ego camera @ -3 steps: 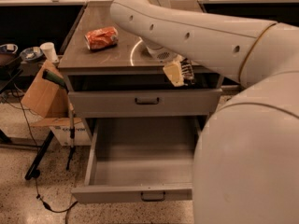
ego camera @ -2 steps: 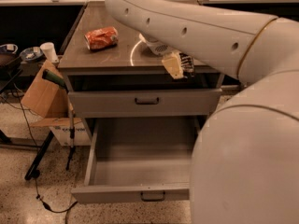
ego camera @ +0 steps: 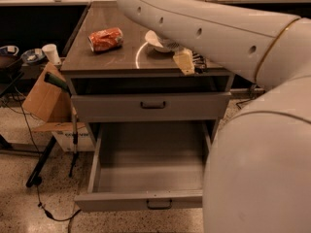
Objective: Pick rxbar chocolate from middle drawer and place on counter
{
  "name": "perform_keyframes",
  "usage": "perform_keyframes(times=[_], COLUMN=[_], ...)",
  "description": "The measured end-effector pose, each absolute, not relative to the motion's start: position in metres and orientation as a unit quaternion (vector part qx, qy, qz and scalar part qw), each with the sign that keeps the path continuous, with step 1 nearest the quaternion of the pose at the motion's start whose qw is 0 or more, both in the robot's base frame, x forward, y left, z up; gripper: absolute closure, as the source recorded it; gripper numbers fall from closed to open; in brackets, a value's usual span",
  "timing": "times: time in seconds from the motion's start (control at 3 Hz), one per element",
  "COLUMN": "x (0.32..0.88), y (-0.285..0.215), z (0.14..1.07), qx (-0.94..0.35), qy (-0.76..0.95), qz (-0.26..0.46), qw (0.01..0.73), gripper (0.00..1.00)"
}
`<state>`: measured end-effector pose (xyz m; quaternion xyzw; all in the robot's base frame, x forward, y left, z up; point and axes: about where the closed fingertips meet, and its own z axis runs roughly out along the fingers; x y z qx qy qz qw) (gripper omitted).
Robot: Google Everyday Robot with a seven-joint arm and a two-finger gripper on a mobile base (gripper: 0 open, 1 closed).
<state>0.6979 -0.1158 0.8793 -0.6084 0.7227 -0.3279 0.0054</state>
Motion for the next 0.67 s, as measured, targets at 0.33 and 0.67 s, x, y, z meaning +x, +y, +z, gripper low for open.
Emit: perform_keyframes(times=[0.33, 0.67], x=[0.710, 0.724], y=[-0.134, -0.154], z=[0.874, 0.871], qx=[-0.602, -0.607], qy=[0.725, 0.723], qz=[-0.332, -0.323], qw=[0.031, 0.066], gripper=[1.00, 1.00])
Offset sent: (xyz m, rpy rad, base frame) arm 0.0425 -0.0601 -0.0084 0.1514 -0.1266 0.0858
